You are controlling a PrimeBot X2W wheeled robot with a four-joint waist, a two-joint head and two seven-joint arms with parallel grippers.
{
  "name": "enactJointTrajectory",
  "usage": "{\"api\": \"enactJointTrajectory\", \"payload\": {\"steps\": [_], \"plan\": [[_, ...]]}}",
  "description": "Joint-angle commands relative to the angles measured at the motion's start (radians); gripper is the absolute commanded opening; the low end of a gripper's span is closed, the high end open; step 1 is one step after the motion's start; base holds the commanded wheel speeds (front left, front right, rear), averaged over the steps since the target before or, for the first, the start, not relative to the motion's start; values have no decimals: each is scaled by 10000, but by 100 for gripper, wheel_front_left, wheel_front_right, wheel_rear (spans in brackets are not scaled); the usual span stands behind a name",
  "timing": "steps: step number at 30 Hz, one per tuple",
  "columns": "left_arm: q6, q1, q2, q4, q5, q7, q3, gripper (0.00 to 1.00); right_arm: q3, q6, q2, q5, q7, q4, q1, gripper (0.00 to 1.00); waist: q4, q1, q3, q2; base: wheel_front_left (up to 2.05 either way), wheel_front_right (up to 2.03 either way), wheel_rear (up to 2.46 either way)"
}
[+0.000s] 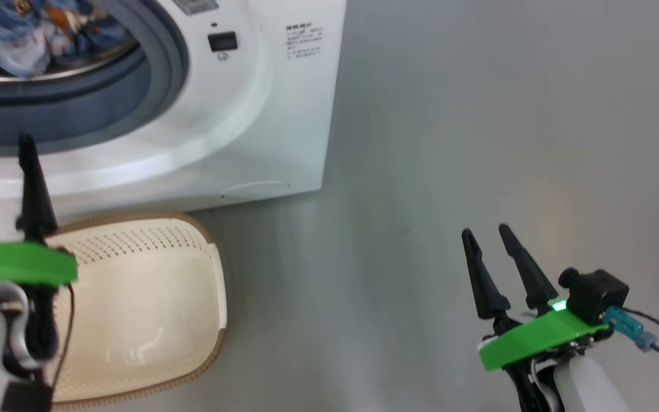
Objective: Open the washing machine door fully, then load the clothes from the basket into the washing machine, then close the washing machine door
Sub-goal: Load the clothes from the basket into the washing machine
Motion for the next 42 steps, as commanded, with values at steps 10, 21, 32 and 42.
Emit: {"api": "enactJointTrajectory", "payload": {"steps": [10, 21, 32, 42], "plan": [[-186, 2172, -707, -1031, 1497, -62, 1332, 100, 87, 62, 49, -344, -48, -111, 718, 100, 94, 1, -1511, 0, 0, 0, 0], [-639, 4305, -2018, -2385, 3454, -62, 2363, 100, 8, 62, 49, -661, -48, -391, 988, 100, -1, 1, -2475, 0, 0, 0, 0], [-937, 5717, -2667, -2692, 4437, -62, 3012, 100, -41, 62, 49, -1051, -48, -501, 1424, 100, 29, 1, -3341, 0, 0, 0, 0], [-575, 6516, -2780, -2788, 4558, -62, 3002, 100, -117, 62, 49, -1341, -48, -571, 1792, 100, 82, 1, -3857, 0, 0, 0, 0]]}}
